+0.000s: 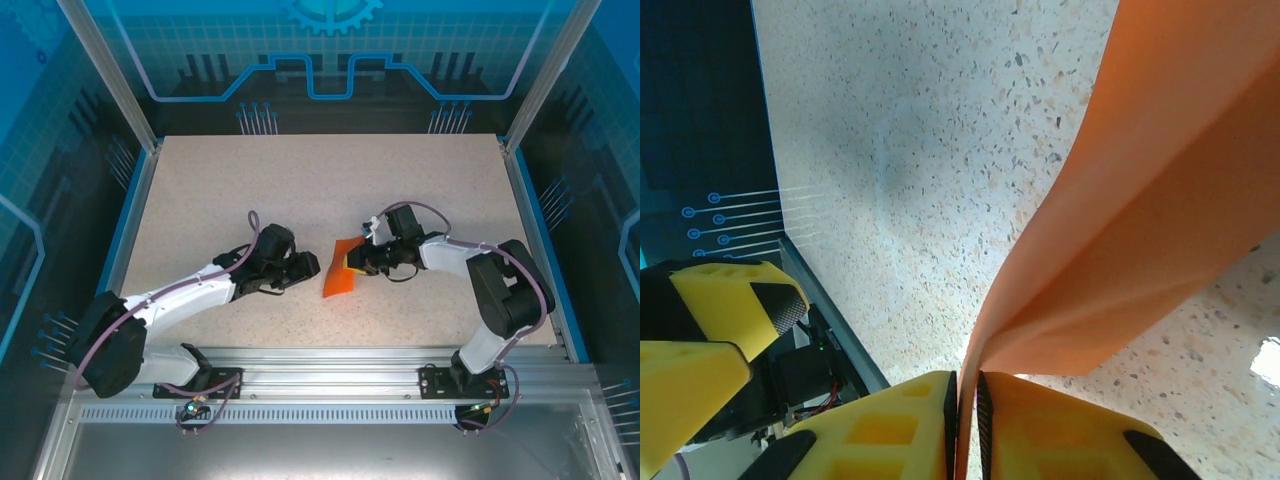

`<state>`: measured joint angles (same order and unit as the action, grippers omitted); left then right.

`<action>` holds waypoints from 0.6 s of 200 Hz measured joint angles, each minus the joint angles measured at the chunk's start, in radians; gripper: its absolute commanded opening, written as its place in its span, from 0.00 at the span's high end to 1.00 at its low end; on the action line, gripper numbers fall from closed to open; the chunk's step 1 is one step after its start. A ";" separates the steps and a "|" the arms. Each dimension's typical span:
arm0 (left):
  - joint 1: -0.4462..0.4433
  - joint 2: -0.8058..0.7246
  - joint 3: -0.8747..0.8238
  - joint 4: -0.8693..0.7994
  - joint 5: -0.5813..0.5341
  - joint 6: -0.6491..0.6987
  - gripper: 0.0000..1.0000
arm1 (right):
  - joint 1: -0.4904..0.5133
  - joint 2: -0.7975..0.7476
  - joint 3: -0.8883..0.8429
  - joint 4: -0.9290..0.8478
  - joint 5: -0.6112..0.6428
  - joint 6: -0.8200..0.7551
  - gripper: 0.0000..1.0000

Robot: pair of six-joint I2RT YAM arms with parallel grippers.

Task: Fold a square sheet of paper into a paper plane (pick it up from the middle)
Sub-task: Pick up the paper from the center of the table.

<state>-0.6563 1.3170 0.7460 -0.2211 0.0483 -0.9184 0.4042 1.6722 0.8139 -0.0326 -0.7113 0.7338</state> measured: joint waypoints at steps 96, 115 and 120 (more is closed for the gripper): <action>0.000 -0.014 -0.010 -0.018 -0.036 -0.001 0.44 | 0.015 -0.084 0.114 -0.049 0.003 0.000 0.83; 0.000 -0.027 -0.010 -0.022 -0.045 -0.001 0.44 | 0.021 -0.068 0.113 -0.045 0.009 0.000 0.82; 0.000 -0.029 -0.010 -0.022 -0.047 -0.001 0.44 | 0.023 -0.060 0.113 -0.045 0.014 0.000 0.82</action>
<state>-0.6563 1.2884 0.7357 -0.2432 0.0013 -0.9195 0.4271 1.6119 0.9272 -0.0772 -0.6975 0.7338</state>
